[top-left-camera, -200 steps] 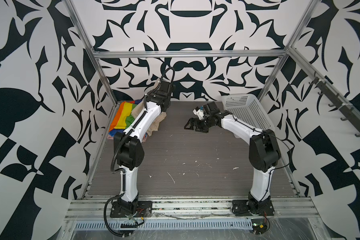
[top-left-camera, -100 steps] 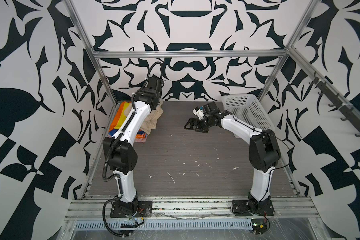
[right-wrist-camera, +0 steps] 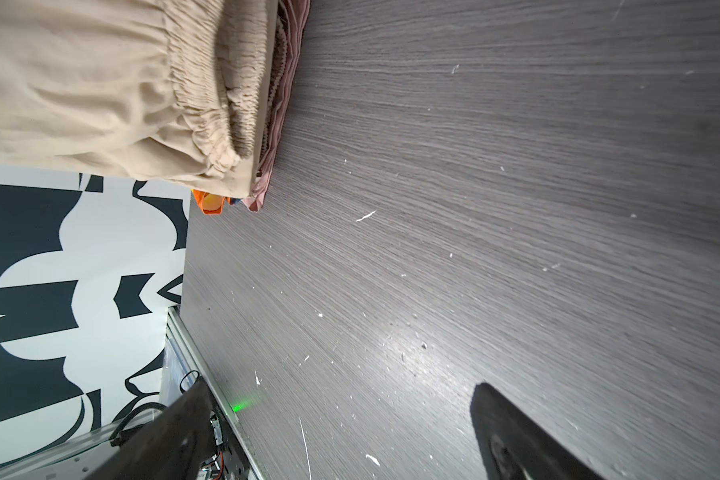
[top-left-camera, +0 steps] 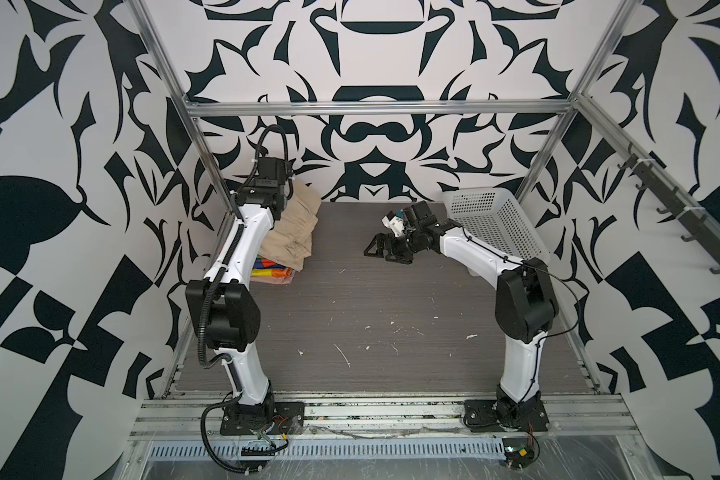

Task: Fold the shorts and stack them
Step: 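Lift the beige shorts onto the rainbow stack with the left gripper while the right releases, then lower the beige shorts onto the stack and open the left gripper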

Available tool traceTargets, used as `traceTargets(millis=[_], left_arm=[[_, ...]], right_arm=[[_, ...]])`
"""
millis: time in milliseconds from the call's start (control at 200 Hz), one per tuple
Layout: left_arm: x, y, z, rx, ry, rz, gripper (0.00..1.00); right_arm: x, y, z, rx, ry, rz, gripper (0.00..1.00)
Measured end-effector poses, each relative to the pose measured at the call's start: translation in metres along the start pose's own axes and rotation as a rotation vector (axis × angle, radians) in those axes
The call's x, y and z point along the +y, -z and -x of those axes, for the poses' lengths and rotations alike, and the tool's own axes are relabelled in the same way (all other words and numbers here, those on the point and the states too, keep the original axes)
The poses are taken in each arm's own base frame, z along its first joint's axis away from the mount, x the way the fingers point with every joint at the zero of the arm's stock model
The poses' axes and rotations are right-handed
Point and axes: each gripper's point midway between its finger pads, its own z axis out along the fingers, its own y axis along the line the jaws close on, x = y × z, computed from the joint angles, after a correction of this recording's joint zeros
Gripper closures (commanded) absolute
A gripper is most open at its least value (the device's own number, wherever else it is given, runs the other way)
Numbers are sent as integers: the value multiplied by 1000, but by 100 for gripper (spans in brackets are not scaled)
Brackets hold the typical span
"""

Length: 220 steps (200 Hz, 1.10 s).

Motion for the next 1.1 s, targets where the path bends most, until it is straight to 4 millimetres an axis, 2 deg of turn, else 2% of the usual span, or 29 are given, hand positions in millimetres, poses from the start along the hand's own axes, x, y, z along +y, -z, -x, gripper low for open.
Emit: traceTargets(millis=[145, 545, 1100], left_arm=[[4, -17, -12, 8, 47, -19, 100], [-19, -78, -40, 71, 99, -114, 100], [-36, -132, -75, 144, 196, -187, 100]], right_arm=[[-10, -12, -5, 32, -20, -11, 0], [-21, -23, -14, 72, -50, -25, 0], [-32, -32, -22, 107, -78, -40, 0]])
